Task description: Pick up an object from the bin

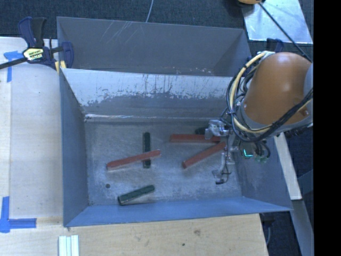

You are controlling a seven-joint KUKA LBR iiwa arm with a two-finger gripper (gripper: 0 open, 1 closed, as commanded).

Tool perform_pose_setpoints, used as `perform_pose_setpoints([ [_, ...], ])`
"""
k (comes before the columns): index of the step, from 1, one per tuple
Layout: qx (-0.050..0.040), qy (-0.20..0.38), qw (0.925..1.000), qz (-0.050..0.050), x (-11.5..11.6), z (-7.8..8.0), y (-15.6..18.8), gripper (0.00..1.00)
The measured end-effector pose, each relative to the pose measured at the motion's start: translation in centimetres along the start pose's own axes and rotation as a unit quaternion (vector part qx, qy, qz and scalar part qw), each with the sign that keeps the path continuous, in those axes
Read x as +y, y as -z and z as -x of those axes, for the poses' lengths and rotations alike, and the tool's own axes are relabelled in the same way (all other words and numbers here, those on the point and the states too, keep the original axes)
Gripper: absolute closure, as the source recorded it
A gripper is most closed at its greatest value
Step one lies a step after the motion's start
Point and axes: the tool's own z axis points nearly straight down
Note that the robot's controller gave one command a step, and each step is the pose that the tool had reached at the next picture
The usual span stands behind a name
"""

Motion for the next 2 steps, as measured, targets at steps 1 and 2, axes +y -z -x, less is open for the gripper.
perform_pose_setpoints([
  [1, -0.0055, -0.003, 1.0, -0.001, 0.0, 0.6, 0.1, 0.0],
  [2, -0.0081, -0.038, 0.9992, 0.0, 1.1, 5.1, -6.5, 0.0],
])
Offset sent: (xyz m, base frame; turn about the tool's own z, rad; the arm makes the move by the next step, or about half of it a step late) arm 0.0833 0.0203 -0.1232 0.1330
